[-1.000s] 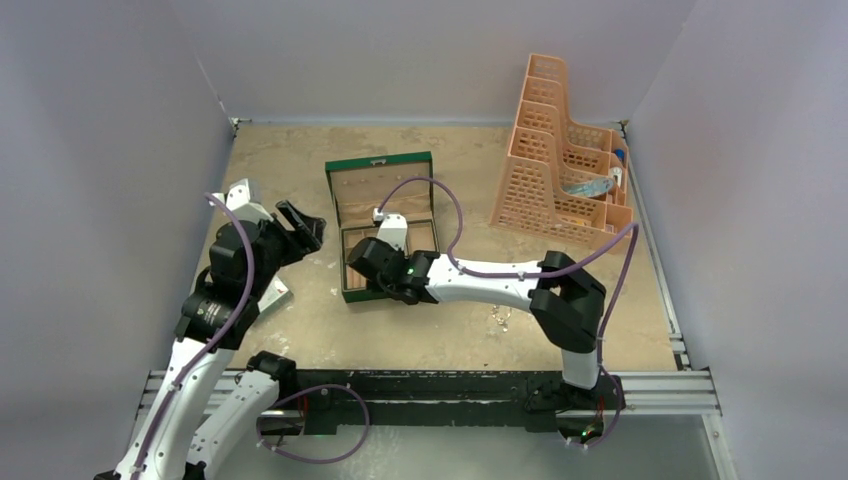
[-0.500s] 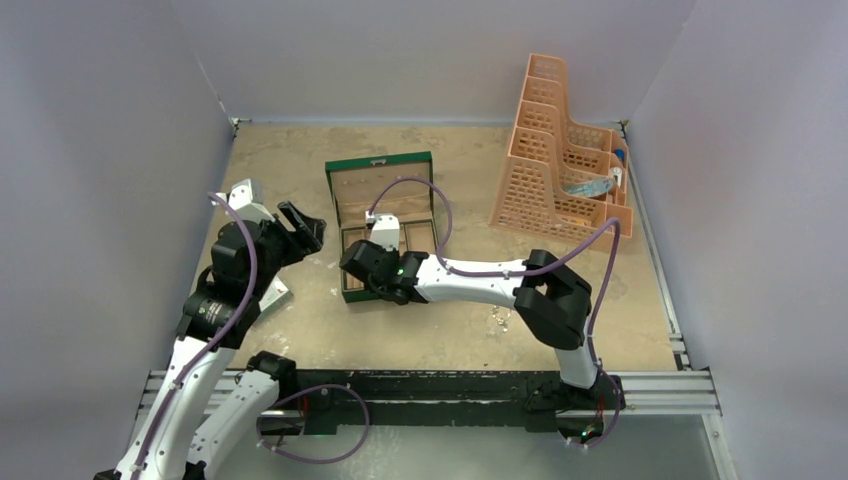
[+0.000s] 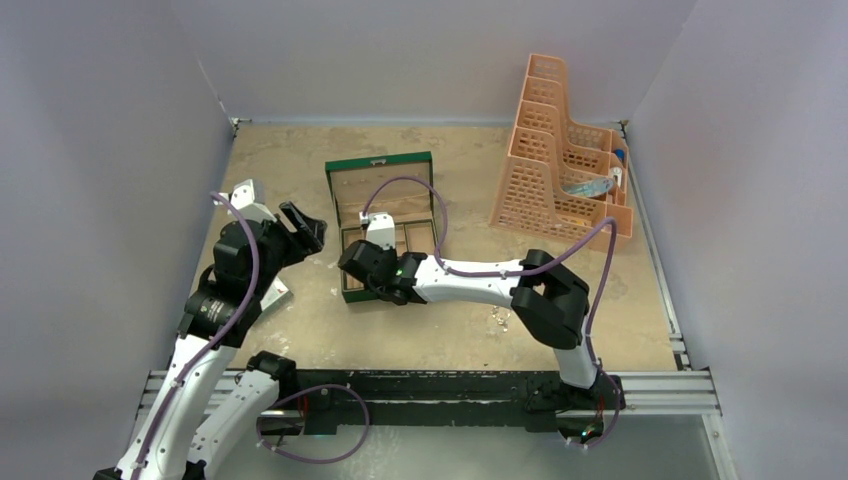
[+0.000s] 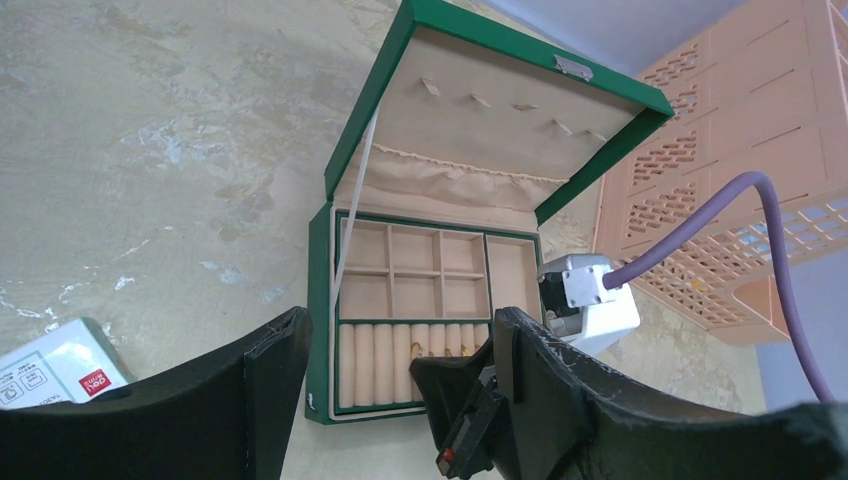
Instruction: Organize the mixed jewelry
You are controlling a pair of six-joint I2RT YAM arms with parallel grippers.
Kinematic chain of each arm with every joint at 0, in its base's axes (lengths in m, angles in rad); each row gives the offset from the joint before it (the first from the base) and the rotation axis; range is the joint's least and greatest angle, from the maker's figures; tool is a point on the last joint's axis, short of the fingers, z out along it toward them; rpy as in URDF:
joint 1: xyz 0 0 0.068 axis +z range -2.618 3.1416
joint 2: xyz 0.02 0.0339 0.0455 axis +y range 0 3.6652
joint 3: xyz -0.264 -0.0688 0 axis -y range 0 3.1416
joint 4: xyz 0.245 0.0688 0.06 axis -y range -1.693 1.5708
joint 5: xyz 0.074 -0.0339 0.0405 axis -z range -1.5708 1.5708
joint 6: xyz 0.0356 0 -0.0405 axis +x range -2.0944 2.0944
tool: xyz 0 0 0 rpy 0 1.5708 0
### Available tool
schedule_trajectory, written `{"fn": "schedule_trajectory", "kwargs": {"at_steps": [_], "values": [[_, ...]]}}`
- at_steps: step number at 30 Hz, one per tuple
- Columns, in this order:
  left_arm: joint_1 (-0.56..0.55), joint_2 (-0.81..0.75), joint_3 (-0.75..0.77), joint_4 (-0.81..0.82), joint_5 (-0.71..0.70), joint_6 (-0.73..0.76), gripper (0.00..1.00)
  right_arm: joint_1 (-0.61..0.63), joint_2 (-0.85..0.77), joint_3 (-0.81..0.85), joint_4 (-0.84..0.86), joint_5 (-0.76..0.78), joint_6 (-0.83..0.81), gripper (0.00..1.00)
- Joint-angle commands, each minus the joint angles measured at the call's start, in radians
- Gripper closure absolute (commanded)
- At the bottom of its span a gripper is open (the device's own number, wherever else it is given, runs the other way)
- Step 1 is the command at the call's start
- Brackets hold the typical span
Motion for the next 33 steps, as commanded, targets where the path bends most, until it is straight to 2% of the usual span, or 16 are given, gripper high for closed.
{"fn": "schedule_trajectory", "kwargs": {"at_steps": [1, 12, 16, 19, 25, 33], "values": [[0.001, 0.0, 0.0, 0.042, -0.005, 0.016, 0.34, -0.001, 0.014, -0.003, 0.033, 0.022, -0.022, 1.0], [0.001, 0.003, 0.0, 0.038, -0.001, 0.016, 0.34, -0.005, 0.0, -0.006, -0.01, -0.03, 0.048, 0.99], [0.001, 0.005, 0.001, 0.04, 0.001, 0.015, 0.34, -0.012, -0.036, 0.035, -0.043, -0.006, 0.059, 0.75], [0.001, 0.006, 0.0, 0.04, 0.001, 0.013, 0.34, -0.02, -0.041, 0.072, -0.066, 0.007, 0.051, 0.69], [0.001, 0.01, 0.0, 0.039, 0.001, 0.013, 0.34, -0.034, -0.018, 0.09, -0.082, 0.013, 0.04, 0.71], [0.001, 0.02, 0.002, 0.043, 0.003, 0.013, 0.34, -0.04, -0.002, 0.089, -0.05, -0.02, 0.011, 0.86]]}}
